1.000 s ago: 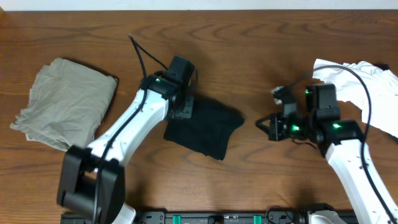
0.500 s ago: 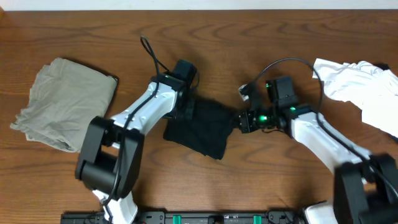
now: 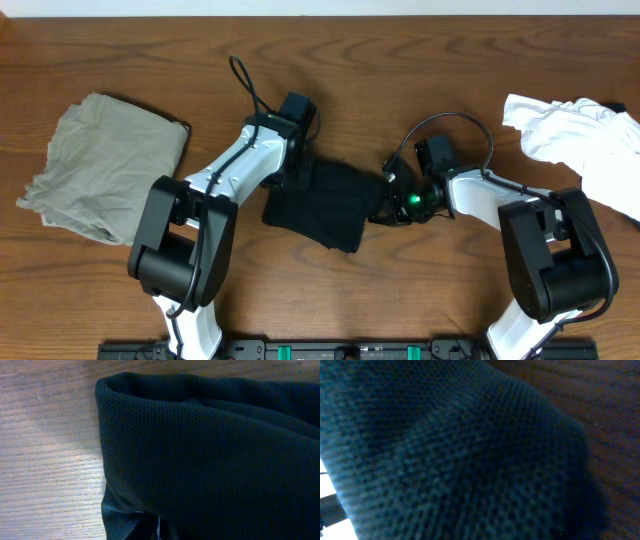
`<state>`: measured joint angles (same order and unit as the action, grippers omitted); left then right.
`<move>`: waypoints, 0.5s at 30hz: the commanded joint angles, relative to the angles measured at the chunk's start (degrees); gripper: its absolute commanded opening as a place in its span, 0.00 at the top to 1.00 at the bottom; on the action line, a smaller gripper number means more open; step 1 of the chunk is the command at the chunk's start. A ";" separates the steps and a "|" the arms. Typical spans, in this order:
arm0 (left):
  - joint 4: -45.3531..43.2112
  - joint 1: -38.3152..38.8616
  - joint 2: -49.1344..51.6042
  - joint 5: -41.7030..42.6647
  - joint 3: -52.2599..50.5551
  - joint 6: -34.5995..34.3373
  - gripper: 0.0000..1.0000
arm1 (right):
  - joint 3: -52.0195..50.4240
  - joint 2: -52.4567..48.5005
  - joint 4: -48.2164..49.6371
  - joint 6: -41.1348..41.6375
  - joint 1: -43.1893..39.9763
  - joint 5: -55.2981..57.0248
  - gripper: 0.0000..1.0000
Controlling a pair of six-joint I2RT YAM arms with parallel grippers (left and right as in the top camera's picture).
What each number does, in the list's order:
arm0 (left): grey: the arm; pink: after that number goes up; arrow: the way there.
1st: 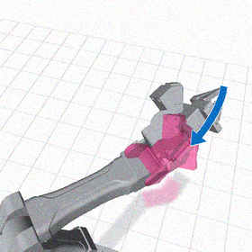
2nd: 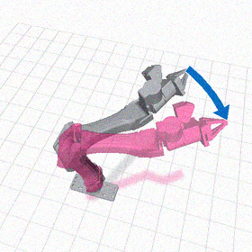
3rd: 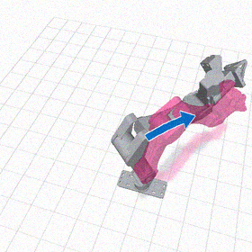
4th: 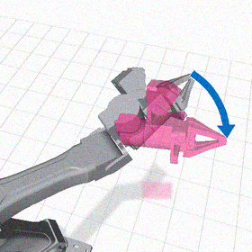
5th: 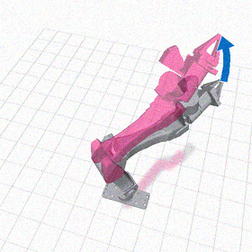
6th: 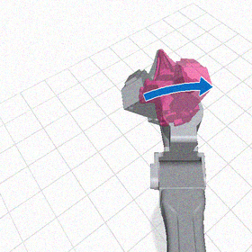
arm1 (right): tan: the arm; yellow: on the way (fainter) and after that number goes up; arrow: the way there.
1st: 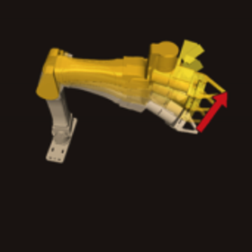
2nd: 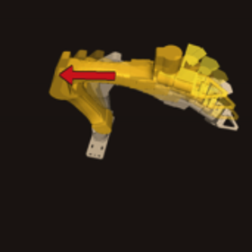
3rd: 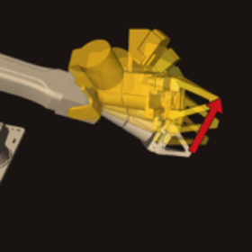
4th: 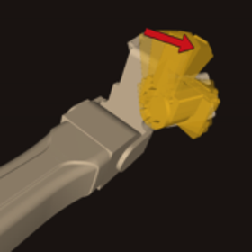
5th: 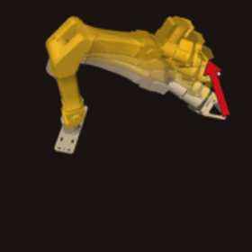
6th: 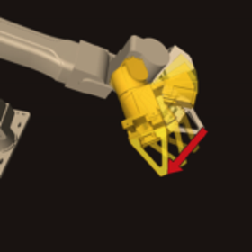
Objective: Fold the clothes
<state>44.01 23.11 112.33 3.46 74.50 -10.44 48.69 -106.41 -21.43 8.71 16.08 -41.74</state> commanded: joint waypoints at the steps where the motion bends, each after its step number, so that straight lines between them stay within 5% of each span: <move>1: 0.11 -0.98 6.56 -1.60 -3.48 0.57 0.91 | 0.35 -1.46 0.68 -0.57 -0.31 3.74 0.99; 9: 7.19 -0.96 6.56 -0.83 -3.48 -0.20 0.94 | 0.35 -1.33 0.76 -0.42 -0.39 3.87 0.99; 15: 17.55 -0.92 6.56 9.03 -3.54 -0.33 0.94 | 0.68 -1.20 3.26 -0.42 -2.69 5.53 0.97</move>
<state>58.54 22.02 114.52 6.17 74.74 -10.50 48.71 -106.43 -18.52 8.71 15.51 -41.19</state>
